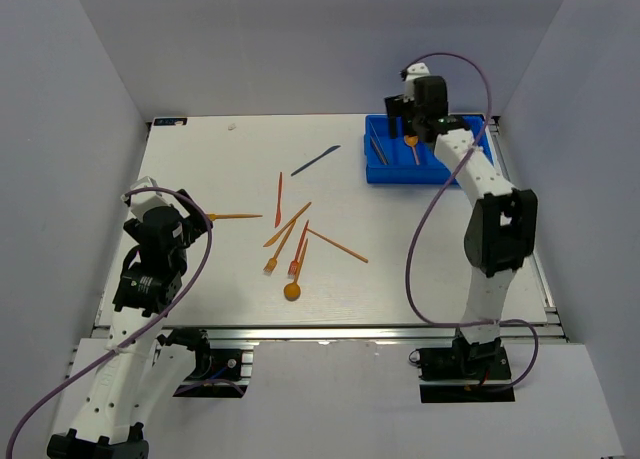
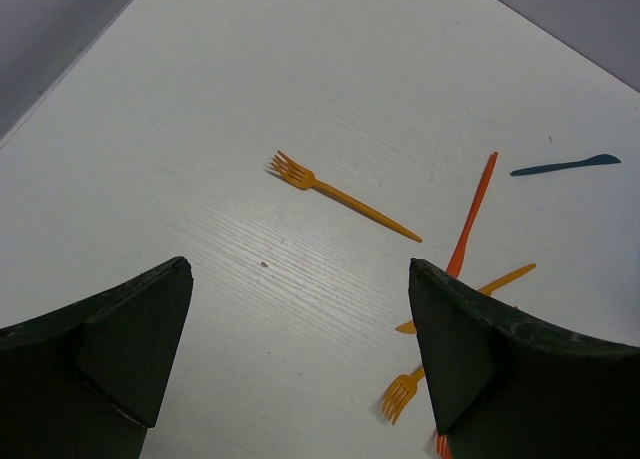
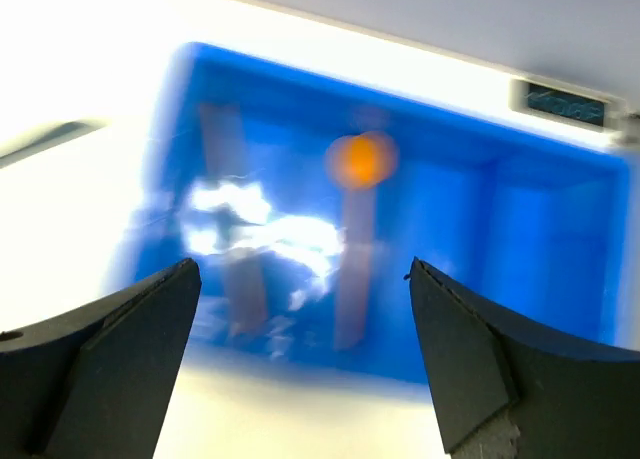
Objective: Sort the eating utensils into containers
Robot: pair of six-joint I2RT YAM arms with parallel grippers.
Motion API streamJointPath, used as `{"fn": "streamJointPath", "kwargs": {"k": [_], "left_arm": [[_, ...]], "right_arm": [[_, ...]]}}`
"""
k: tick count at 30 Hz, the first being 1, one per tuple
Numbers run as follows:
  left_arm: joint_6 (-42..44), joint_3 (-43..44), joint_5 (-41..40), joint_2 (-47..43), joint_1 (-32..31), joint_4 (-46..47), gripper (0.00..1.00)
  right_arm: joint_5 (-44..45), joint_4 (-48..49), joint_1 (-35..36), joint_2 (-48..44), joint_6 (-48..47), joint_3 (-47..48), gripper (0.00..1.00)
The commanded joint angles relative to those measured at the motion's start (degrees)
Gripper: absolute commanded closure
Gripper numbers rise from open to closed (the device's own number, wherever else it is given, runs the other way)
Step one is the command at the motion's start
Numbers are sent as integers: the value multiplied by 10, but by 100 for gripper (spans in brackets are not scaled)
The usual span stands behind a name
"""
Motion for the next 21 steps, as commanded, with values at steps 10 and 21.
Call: {"fn": "streamJointPath", "kwargs": {"k": [10,21], "left_arm": [[1,-2,-11,-5,-2,2,2],[-1,-1,-15,0,-2,0,2]], "right_arm": [[-29,61,348,-246,254,-389,13],[177,-12,524,-125,571,-344,30]]}}
